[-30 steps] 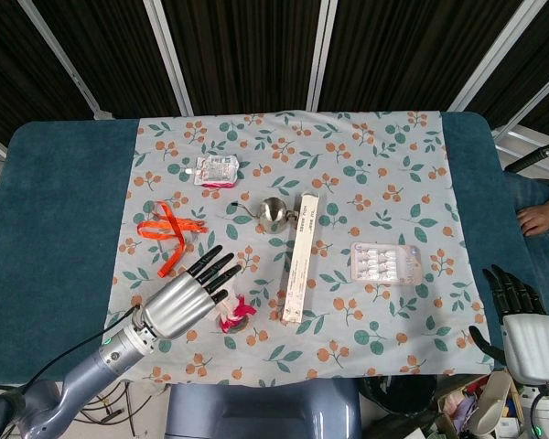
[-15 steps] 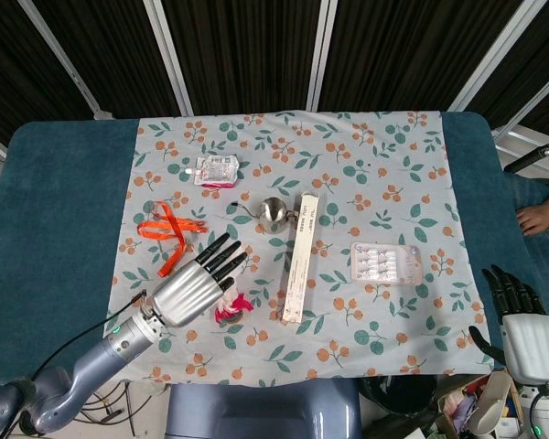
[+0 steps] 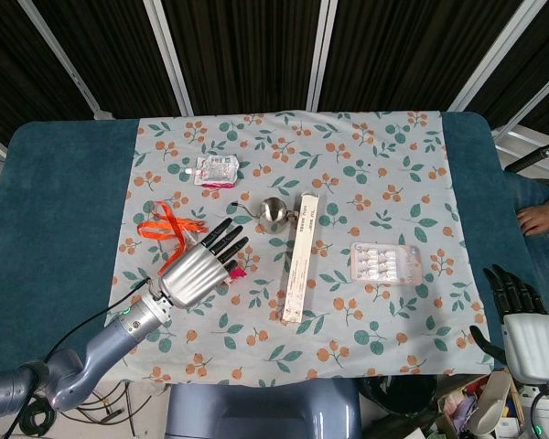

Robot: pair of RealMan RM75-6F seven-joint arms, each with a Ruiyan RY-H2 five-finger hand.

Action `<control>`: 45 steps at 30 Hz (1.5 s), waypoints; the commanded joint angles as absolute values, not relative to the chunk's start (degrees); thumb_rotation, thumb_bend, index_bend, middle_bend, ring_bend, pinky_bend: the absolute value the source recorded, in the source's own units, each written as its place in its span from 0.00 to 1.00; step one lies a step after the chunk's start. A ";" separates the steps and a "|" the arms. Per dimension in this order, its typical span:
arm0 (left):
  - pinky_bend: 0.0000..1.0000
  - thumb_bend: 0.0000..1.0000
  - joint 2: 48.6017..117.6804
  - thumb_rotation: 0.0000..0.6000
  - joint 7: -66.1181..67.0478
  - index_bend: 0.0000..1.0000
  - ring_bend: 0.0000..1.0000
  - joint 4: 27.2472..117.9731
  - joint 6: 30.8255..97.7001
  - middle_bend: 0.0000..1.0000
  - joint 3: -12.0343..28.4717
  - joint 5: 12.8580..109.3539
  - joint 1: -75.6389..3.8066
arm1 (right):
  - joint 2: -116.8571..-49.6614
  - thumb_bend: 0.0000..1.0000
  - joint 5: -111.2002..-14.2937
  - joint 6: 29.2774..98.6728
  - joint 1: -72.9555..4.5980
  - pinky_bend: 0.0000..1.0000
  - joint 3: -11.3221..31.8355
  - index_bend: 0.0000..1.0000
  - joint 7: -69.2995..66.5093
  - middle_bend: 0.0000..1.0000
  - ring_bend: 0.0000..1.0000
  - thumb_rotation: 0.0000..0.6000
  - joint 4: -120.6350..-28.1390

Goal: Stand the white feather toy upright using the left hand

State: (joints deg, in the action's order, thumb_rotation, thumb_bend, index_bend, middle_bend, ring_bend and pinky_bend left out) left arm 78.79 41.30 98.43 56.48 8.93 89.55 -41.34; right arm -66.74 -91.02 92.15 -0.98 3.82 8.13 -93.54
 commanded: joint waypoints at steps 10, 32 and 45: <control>0.02 0.16 77.09 1.00 40.28 0.03 0.00 101.30 58.50 0.12 7.58 90.00 -40.90 | -66.79 0.13 -91.05 92.23 -0.96 0.16 3.82 0.07 8.27 0.05 0.10 1.00 -93.58; 0.01 0.21 58.98 1.00 19.03 0.03 0.00 105.70 77.08 0.06 3.92 85.30 -23.58 | -66.85 0.14 -90.91 92.64 -0.90 0.16 4.12 0.07 8.47 0.05 0.10 1.00 -93.48; 0.00 0.17 60.58 1.00 -6.79 0.02 0.00 89.19 89.51 0.05 -1.88 88.39 -10.20 | -66.88 0.14 -91.12 92.92 -0.87 0.16 4.17 0.07 8.51 0.05 0.10 1.00 -93.44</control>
State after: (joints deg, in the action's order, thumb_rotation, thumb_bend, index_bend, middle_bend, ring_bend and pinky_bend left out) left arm 59.66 -3.26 92.72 86.61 -0.83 87.01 -12.74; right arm -66.88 -91.12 92.92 -0.87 4.17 8.51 -93.44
